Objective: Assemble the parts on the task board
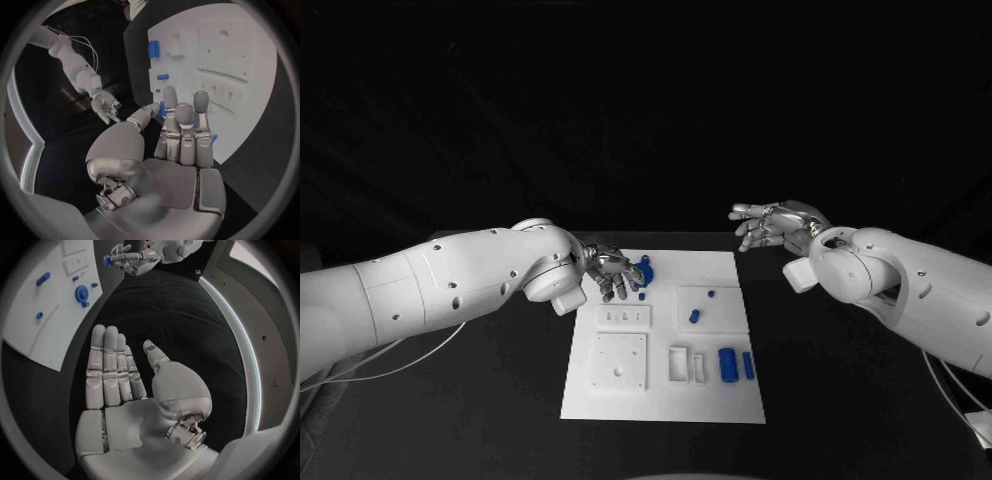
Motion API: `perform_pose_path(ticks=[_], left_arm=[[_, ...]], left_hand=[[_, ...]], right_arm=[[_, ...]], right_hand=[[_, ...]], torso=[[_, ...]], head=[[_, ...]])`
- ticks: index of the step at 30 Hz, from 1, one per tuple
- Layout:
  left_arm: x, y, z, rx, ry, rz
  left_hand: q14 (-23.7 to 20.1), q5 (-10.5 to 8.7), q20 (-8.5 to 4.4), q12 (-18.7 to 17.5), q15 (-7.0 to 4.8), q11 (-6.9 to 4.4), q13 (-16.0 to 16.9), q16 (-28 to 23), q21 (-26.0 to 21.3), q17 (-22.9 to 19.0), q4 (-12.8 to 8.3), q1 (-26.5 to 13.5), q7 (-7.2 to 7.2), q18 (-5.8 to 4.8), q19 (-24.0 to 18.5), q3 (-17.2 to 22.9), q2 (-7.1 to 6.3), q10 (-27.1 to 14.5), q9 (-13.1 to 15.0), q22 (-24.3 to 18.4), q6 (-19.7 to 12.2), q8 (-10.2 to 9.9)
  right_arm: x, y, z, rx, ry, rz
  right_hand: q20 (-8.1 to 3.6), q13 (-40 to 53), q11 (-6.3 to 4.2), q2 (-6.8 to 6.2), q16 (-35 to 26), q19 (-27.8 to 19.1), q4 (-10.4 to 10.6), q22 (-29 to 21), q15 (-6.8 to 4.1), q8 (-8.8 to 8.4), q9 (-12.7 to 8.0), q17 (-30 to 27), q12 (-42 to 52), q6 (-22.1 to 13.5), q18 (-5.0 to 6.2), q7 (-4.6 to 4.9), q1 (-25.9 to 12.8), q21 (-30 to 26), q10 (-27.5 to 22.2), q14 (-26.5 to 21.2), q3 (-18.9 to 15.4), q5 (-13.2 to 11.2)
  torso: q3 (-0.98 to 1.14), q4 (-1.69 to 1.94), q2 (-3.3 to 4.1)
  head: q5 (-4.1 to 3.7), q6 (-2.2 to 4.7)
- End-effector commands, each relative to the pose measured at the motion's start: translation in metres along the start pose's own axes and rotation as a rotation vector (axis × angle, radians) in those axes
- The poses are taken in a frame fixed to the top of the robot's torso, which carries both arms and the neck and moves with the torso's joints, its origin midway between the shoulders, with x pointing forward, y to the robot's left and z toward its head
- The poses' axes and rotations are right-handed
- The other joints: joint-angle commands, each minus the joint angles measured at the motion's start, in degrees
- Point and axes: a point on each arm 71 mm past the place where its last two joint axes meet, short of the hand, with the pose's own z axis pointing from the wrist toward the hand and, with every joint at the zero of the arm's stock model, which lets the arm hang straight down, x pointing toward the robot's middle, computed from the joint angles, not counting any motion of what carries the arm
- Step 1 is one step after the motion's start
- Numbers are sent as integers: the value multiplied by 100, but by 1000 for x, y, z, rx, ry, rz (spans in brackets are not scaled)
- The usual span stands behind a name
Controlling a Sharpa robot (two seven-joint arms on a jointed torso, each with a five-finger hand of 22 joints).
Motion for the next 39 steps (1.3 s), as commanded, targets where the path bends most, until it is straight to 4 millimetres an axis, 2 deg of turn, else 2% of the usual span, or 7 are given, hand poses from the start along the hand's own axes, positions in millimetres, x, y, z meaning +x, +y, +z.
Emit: perform_pose_path(ticks=[1,3,5,7,10,24,39], left_arm=[[1,5,2,-117,-29,107],[2,6,3,-136,-40,129],[3,6,6,-153,-58,142],[2,6,7,-165,-81,148],[1,7,10,-181,-111,150],[9,13,28,-217,-150,148],[23,27,42,-258,-98,153]], left_hand=[[88,0,-29,26,-62,-88,5,39,24,0,-411,-27,-604,-56,-25,441,-9,250,11,122,679,26],[116,8,-38,86,-73,-94,18,60,66,4,-411,-40,-610,-53,-13,464,-27,247,27,120,695,22],[135,11,-44,128,-80,-98,24,67,96,3,-410,-57,-616,-54,-5,489,-40,247,33,118,711,22],[145,7,-49,158,-85,-100,29,74,112,4,-412,-72,-621,-55,-1,504,-48,251,34,117,726,23],[156,-45,-51,193,-89,-103,35,85,129,8,-409,-117,-625,-57,1,528,-22,251,12,114,736,22],[260,-58,-84,430,-124,-130,106,173,206,36,-410,-168,-659,-66,78,562,-75,255,-66,112,839,27],[277,-25,-92,579,-129,-139,162,250,239,73,-413,-163,-678,-78,90,558,-114,251,-106,116,917,24]], right_arm=[[-5,19,3,-202,-57,-129],[-8,25,5,-245,-73,-160],[-12,34,8,-289,-90,-204],[-15,42,10,-326,-105,-250],[-18,52,14,-369,-128,-305],[0,66,22,-430,-116,-458],[11,67,28,-428,-112,-470]], right_hand=[[226,-1487,114,-74,-849,-389,3,-1262,179,19,-8,-815,-1051,23,-27,78,76,-81,358,-44,190,47],[381,-2061,235,-104,-1288,-848,31,-1962,342,-4,-8,-1347,-1431,101,-58,121,137,-26,252,-294,307,99],[480,-2294,304,-123,-1373,-939,53,-2531,431,-7,-10,-1829,-1450,105,-42,82,249,-70,98,-464,434,129],[668,-2308,357,-206,-1332,-1159,201,-3404,553,-7,-14,-2689,-1454,97,52,99,349,64,-21,-700,497,113],[684,-2309,376,-285,-1373,-1087,379,-3964,571,-3,-13,-3129,-1456,85,24,116,462,3,-83,-690,506,77],[812,-2319,454,-378,-1382,-1310,503,-4186,638,-10,-28,-3432,-1465,26,82,144,582,-7,-292,-884,471,59],[834,-2320,468,-398,-1383,-1354,497,-4188,665,-10,-28,-3432,-1466,-2,98,156,647,-10,-324,-922,476,67]], torso=[[28,-8,-50],[47,0,-72],[62,10,-91],[73,12,-114],[76,11,-129],[104,7,-218],[91,6,-199]], head=[[37,-57],[51,-94],[54,-126],[67,-154],[82,-184],[165,-326],[181,-354]])
